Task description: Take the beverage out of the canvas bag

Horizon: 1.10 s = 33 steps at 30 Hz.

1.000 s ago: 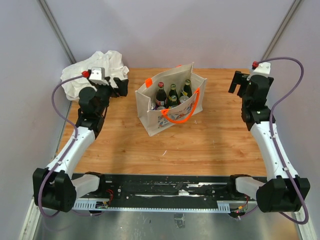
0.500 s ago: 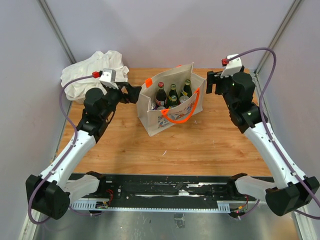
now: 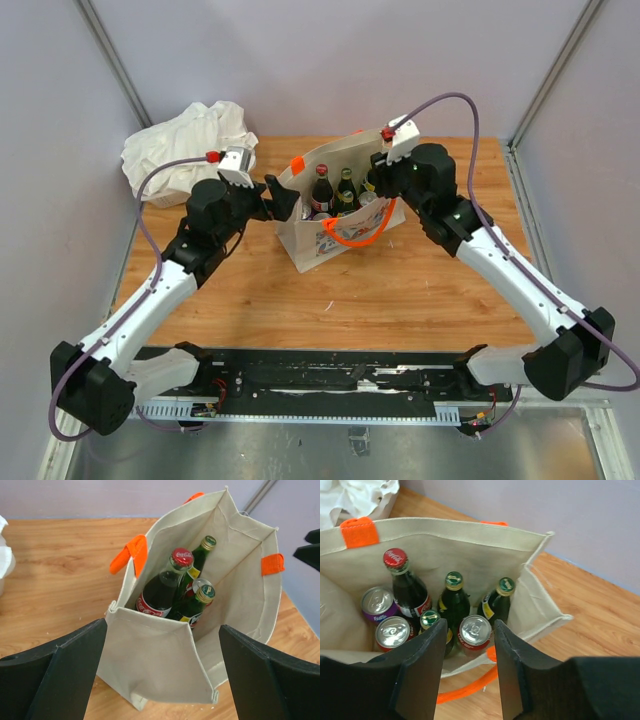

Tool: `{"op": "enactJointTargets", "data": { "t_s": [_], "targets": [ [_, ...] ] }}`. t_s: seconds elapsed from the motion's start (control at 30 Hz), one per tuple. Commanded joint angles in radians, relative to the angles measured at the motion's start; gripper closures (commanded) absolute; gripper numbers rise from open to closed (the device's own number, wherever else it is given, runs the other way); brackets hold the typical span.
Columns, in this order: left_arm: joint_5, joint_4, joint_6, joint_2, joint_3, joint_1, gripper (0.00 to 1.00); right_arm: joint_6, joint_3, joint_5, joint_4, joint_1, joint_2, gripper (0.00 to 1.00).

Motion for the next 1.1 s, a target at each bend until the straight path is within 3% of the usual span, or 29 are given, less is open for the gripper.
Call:
{"op": "enactJointTargets", "data": {
  "t_s": [0.0,0.23,0.77,1.07],
  "targets": [
    [-0.015,-0.020,-0.025,-0.017,-0.009,-0.022,0.00,0.032,0.040,-0.068,0.021,0.043,0.041,0.57],
    [0.003,-0.025,-0.049,-0.017,-0.043,-0.049,0.00,0.083,0.031,-0.145,0.056,0.089,0.092,0.59],
    [0.048,0.019,-0.050,0.066,-0.105,-0.087,0.01,0.124,-0.077,-0.148,-0.039,0.178,0.085,0.69],
    [0.083,-0.048,-0.053,0.048,-0.150,-0.089,0.14,0.154,-0.150,-0.153,-0.173,0.195,0.054,0.73]
  ]
}}
